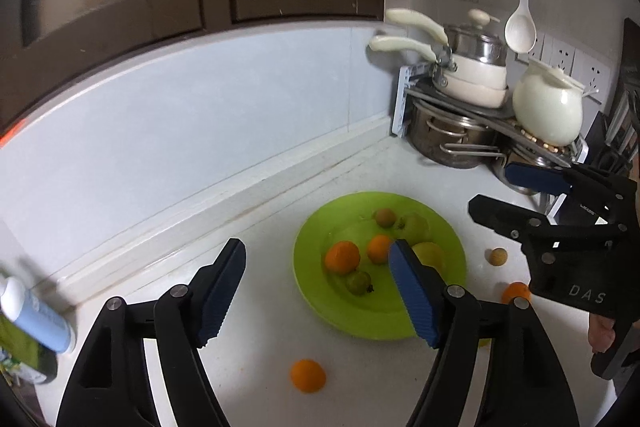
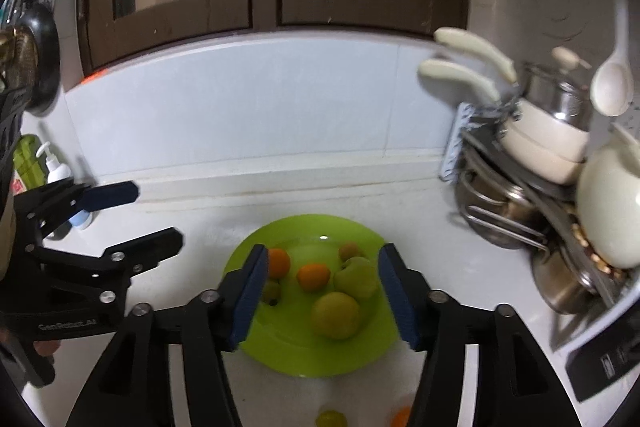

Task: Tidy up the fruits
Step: 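Withdraw both tools from the plate toward the loose fruits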

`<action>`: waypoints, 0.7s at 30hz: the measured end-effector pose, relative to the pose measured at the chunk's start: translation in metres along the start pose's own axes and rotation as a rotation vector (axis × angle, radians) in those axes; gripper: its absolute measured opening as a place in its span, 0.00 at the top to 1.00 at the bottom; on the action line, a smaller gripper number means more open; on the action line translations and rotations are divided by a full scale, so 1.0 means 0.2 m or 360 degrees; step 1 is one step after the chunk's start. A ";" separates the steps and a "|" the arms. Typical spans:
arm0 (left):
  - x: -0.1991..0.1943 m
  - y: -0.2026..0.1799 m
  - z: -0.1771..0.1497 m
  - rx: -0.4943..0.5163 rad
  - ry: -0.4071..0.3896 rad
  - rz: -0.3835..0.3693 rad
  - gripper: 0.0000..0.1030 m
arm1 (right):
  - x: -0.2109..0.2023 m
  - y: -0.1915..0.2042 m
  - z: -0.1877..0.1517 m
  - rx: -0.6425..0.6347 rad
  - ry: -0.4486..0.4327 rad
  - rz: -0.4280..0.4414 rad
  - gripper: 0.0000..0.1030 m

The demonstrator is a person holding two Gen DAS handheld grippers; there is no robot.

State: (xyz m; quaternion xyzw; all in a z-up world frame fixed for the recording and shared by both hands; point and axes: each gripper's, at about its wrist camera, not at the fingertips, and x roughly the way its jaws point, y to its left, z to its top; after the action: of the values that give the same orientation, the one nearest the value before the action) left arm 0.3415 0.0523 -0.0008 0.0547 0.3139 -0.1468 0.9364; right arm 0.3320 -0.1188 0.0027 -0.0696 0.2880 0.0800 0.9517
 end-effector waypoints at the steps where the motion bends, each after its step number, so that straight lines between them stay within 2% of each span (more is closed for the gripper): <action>1: -0.03 0.00 -0.01 -0.0005 -0.0011 0.0006 0.23 | -0.03 0.00 -0.01 0.0007 -0.0020 -0.0013 0.40; 5: -0.14 -0.01 -0.05 -0.0028 -0.0065 0.0050 0.15 | -0.15 0.03 -0.05 0.0041 -0.0063 -0.0036 0.38; 10: -0.20 -0.01 -0.10 -0.0056 -0.0068 0.0067 0.12 | -0.24 0.06 -0.12 0.0086 -0.0112 -0.0064 0.35; 14: -0.23 0.00 -0.16 -0.0072 -0.0068 0.0103 0.10 | -0.25 0.07 -0.20 0.0168 -0.0073 -0.0072 0.35; 21: -0.23 0.04 -0.27 -0.0090 -0.0023 0.0158 0.08 | -0.24 0.10 -0.32 0.0257 -0.0012 -0.0169 0.35</action>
State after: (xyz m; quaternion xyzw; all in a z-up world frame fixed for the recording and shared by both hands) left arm 0.2777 0.0809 -0.0153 0.0426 0.3082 -0.0916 0.9459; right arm 0.2549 -0.1167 -0.0260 -0.0077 0.2860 0.0061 0.9582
